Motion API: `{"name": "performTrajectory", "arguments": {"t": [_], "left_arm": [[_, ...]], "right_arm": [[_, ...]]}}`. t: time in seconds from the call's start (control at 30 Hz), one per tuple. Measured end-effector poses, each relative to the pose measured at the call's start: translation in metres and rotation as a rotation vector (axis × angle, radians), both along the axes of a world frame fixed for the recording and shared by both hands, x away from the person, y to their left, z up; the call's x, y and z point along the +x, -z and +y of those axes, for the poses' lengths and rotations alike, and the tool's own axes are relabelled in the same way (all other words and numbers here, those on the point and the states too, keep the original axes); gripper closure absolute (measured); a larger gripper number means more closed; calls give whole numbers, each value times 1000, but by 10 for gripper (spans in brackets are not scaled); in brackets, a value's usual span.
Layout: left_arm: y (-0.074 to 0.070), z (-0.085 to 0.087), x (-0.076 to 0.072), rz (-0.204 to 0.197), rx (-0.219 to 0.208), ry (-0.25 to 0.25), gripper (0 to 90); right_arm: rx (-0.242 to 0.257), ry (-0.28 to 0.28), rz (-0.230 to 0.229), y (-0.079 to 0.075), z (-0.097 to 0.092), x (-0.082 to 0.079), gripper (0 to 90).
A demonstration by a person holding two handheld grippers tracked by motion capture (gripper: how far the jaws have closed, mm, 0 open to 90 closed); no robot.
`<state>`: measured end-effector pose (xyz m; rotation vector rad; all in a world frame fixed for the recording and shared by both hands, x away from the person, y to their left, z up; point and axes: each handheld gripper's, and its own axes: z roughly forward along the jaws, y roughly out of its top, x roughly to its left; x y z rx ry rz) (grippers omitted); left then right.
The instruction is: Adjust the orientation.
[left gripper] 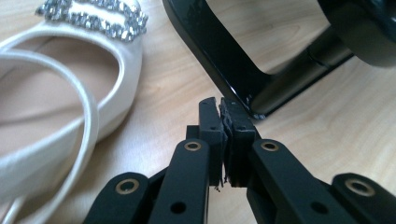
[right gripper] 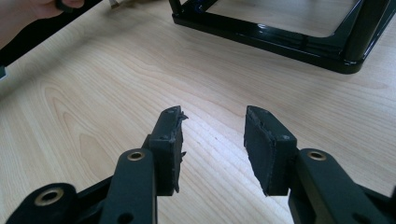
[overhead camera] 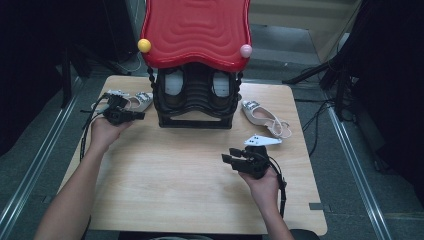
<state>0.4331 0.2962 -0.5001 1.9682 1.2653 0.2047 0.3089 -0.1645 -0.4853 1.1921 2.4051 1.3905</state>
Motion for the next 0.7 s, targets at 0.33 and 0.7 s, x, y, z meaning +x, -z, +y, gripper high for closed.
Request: {"name": "performTrajectory", "arguments": {"t": [0.33, 0.7], "left_arm": [[-3, 18, -24, 13, -23, -23, 877], [-2, 39, -41, 4, -7, -42, 881]], "right_arm": [[-20, -13, -11, -1, 6, 13, 573], [-10, -13, -2, -2, 6, 20, 573]]}}
